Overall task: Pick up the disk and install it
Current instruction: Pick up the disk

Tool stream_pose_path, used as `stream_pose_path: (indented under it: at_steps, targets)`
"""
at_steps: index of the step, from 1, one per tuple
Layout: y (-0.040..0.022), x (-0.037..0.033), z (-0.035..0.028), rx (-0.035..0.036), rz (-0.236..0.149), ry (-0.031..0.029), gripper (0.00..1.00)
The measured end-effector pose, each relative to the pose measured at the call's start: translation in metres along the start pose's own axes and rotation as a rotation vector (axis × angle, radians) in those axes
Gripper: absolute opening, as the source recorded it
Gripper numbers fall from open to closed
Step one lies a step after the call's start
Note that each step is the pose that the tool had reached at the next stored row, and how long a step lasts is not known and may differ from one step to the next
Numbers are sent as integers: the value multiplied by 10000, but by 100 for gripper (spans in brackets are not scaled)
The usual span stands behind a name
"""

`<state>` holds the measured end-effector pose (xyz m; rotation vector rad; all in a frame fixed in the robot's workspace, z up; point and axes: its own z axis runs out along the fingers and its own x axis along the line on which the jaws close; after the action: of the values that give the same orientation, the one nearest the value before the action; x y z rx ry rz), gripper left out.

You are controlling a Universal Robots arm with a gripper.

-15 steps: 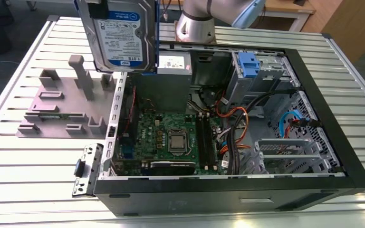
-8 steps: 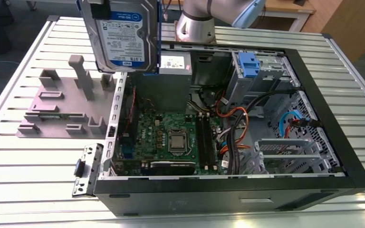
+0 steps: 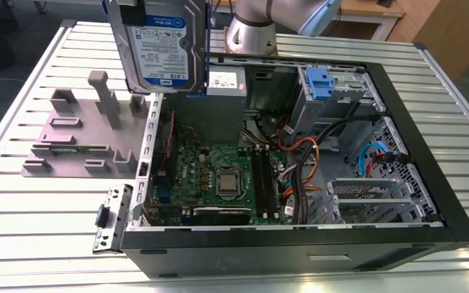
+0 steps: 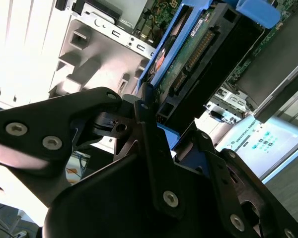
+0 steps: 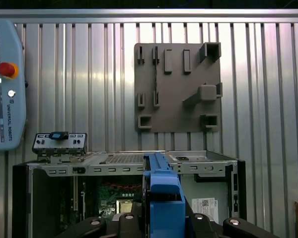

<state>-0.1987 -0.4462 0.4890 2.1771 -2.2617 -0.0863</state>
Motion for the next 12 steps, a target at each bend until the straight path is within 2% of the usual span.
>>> stream_pose_path:
  at_steps: [12]
  targets:
    - [-49, 1, 4, 0, 1, 0, 36]
